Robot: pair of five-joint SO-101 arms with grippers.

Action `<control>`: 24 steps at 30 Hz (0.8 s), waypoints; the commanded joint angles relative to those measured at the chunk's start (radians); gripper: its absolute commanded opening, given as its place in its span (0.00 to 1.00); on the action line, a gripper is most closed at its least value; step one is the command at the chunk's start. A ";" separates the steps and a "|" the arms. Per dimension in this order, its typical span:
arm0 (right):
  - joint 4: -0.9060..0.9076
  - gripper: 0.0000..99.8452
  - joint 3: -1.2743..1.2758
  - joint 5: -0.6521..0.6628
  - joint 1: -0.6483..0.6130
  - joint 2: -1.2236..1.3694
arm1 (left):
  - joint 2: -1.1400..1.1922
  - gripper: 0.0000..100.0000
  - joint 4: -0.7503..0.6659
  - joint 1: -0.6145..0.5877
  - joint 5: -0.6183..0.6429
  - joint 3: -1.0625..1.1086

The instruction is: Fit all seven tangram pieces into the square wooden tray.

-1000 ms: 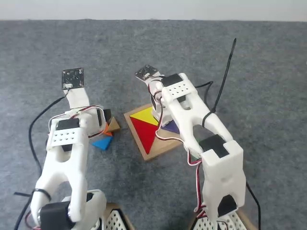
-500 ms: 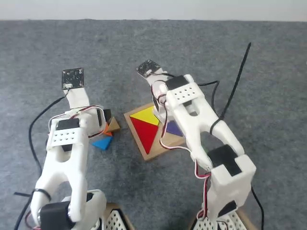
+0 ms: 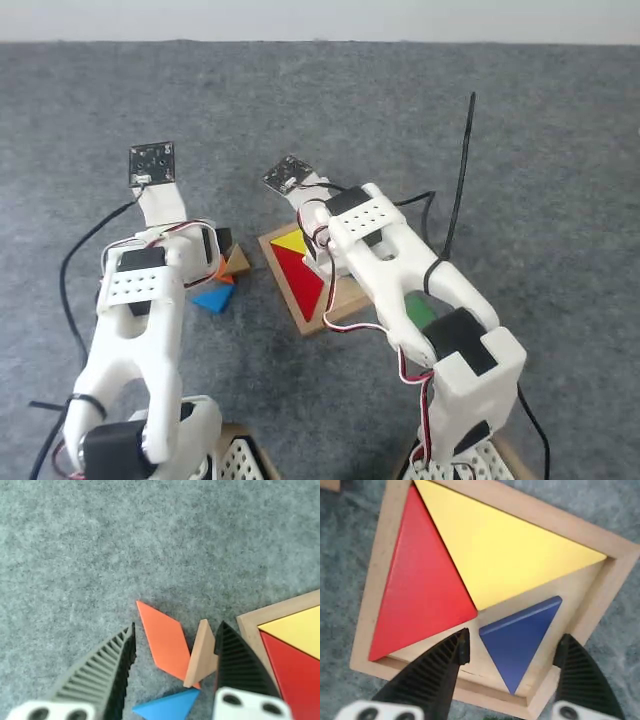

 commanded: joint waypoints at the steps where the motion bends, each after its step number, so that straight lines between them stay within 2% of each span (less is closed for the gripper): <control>1: -0.012 0.30 -0.003 -0.012 -0.010 -0.042 | -0.034 0.25 -0.018 0.006 -0.008 -0.007; 14: -0.073 0.30 0.011 -0.012 -0.007 0.084 | -0.034 0.25 -0.017 0.006 -0.008 -0.007; 16: -0.050 0.25 -0.012 -0.014 -0.005 0.091 | -0.034 0.25 -0.017 0.006 -0.008 -0.007; 20: -0.044 0.03 -0.021 -0.058 -0.005 0.090 | -0.034 0.25 -0.017 0.006 -0.008 -0.007; 21: -0.045 0.00 -0.021 -0.060 -0.005 0.090 | -0.034 0.25 -0.017 0.006 -0.008 -0.007; 24: -0.042 0.04 -0.021 -0.063 -0.005 0.091 | -0.034 0.25 -0.017 0.006 -0.008 -0.007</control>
